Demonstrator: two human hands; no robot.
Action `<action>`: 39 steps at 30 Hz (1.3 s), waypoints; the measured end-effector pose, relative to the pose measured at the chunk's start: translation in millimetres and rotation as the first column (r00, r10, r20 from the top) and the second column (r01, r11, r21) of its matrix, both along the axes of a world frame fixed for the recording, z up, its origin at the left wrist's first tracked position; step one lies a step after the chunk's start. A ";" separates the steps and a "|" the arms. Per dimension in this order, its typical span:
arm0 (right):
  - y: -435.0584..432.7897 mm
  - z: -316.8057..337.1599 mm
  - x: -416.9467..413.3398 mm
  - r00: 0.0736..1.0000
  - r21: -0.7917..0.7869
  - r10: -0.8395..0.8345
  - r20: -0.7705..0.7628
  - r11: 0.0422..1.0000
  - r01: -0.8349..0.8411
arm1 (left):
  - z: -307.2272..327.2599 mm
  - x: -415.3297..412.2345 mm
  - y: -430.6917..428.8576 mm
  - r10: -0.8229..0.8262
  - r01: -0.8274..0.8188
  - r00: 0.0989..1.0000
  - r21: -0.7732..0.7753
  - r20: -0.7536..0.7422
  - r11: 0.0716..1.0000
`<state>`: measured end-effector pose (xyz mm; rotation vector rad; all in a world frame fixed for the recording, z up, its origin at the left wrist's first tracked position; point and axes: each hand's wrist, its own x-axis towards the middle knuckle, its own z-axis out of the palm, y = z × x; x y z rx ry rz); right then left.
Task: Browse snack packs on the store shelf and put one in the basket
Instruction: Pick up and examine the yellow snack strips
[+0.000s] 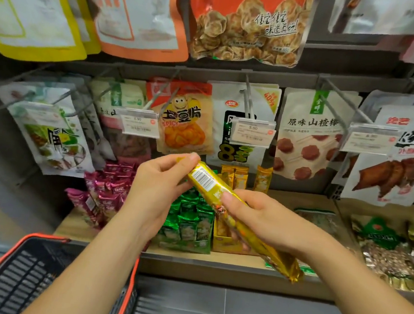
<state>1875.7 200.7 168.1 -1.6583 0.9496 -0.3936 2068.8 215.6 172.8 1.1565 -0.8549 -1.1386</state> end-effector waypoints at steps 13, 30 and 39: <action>-3.7 -20.9 21.4 0.983 0.120 -0.162 0.081 0.981 0.152 | -16.8 -23.3 -7.2 -0.126 0.132 0.984 0.043 -0.127 0.990; -11.4 -7.0 2.6 0.742 0.260 -0.454 0.493 0.891 0.372 | -26.1 -48.7 3.9 -0.278 0.277 0.860 0.066 0.428 0.959; -27.9 -6.4 -17.2 0.373 0.574 -0.817 0.440 0.575 0.583 | -39.6 -49.8 13.5 -0.591 0.482 0.662 0.341 0.461 0.807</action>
